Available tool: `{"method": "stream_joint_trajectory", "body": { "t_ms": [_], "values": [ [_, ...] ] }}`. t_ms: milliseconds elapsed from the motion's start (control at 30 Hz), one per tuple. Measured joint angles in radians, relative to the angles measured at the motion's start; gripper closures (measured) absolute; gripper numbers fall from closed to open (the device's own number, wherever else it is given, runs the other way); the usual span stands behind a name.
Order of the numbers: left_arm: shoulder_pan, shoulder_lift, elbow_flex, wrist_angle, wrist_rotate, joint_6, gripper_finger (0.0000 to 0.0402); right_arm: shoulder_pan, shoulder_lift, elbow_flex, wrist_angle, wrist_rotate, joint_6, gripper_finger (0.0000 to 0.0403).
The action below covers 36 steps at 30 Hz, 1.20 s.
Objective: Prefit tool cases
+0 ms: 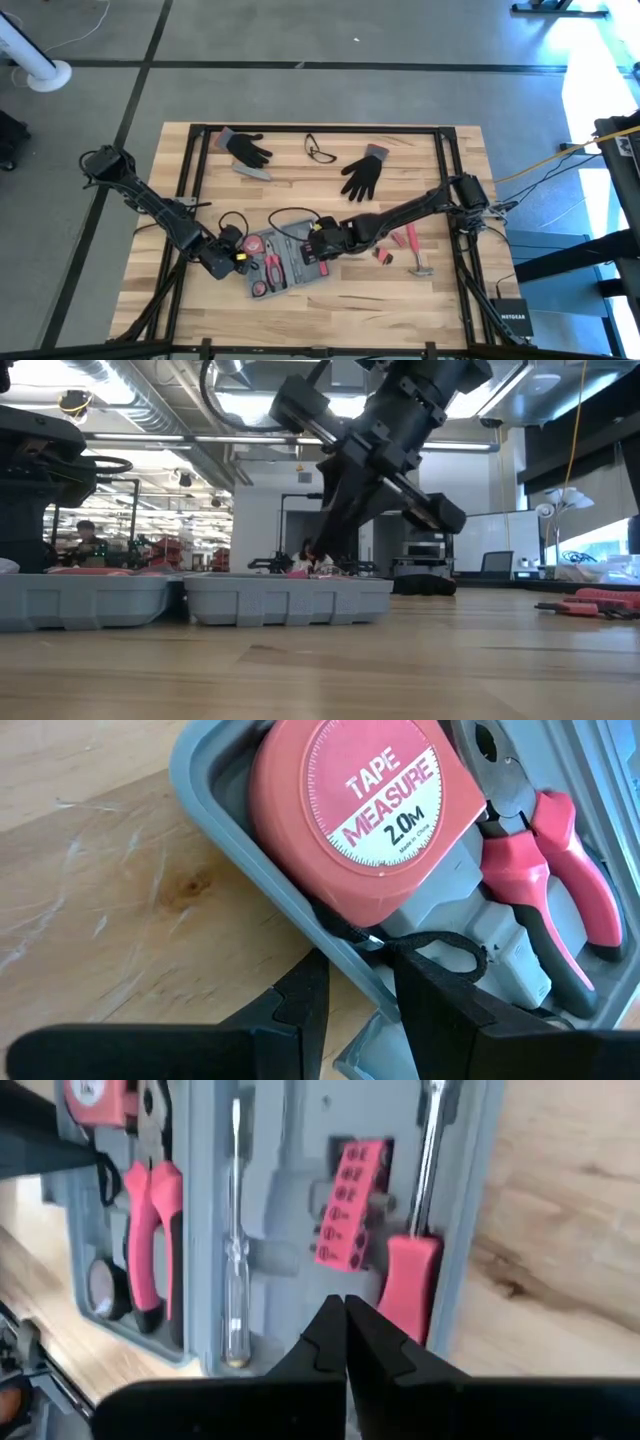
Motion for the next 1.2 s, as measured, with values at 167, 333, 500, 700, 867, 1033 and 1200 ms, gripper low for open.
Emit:
{"method": "stream_joint_trajectory", "body": {
  "t_ms": [167,333,500,700,867,1033,1200],
  "values": [
    [0.000,0.000,0.000,0.000,0.000,-0.002,0.0295,-0.001,0.000,0.000,0.012,0.052,0.001,0.0403],
    [0.000,0.000,0.000,-0.002,0.000,-0.002,0.0295,-0.006,0.040,0.000,0.031,0.054,0.002,0.0403],
    [0.000,0.000,0.000,-0.005,0.000,-0.013,0.0295,-0.012,0.060,0.000,0.059,0.047,0.003,0.0403],
    [0.000,0.000,0.000,-0.006,-0.003,-0.018,0.0295,-0.027,0.053,0.000,0.015,0.034,-0.056,0.0403],
    [0.002,0.000,0.000,-0.007,-0.003,-0.007,0.0295,-0.048,0.026,0.000,-0.028,0.024,-0.093,0.0403],
    [0.001,0.000,0.000,-0.007,-0.003,-0.008,0.0295,-0.075,0.000,0.000,-0.050,0.051,-0.120,0.0403],
    [0.001,0.000,0.000,-0.007,-0.004,-0.012,0.0295,-0.082,0.004,0.000,-0.036,0.042,-0.132,0.0403]
  ]
}}
